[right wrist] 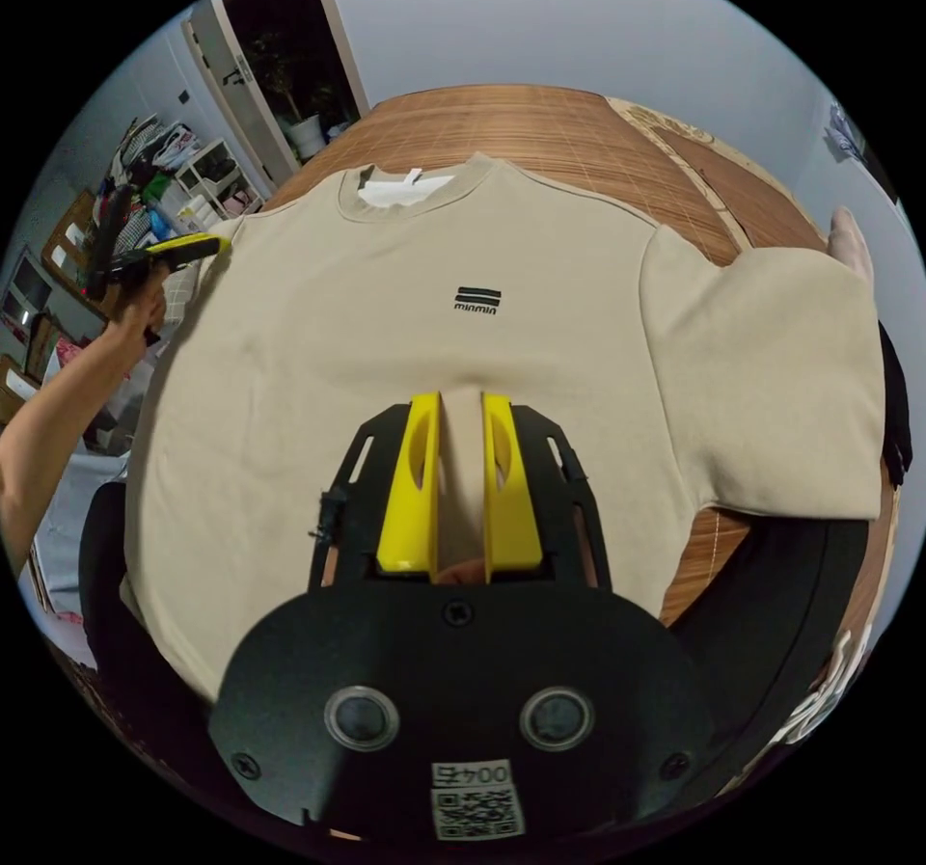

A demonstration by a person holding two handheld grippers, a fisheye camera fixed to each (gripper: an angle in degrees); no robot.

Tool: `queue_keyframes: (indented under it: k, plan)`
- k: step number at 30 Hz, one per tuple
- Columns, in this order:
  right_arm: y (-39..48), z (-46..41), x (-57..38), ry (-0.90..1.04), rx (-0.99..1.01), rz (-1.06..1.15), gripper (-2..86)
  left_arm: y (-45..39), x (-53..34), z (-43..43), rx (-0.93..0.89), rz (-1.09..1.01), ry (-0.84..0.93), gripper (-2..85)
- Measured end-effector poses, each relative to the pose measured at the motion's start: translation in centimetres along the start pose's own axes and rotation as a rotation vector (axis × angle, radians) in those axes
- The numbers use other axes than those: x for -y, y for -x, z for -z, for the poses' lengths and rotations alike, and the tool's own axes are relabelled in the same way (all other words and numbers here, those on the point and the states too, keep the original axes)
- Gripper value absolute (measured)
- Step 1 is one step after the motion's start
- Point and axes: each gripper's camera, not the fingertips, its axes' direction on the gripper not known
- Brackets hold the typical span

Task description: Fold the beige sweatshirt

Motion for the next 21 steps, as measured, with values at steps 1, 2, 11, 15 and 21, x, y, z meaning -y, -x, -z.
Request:
queue_keyframes:
  k: [1,2,11,15,21]
  plan:
    - [0.1,0.0,0.0,0.0,0.0,0.004,8.3,0.0,0.0,-0.9,-0.002,0.006,0.025,7.4]
    - [0.3,0.0,-0.1,-0.001,0.0,0.016,8.8,0.5,-0.3,-1.8,-0.033,0.051,0.019,7.5]
    - [2.4,-0.2,-0.8,-0.008,-0.064,0.092,11.0,4.5,-4.1,-6.0,-0.427,0.279,-0.054,7.6]
    - [2.8,-0.2,-1.5,-0.046,-0.072,0.114,11.2,2.2,-3.3,-3.9,-0.368,0.194,-0.038,9.1]
    - [3.1,-0.1,-1.8,-0.042,-0.075,0.12,11.1,-7.1,-6.5,2.7,-0.461,0.005,-0.218,14.8]
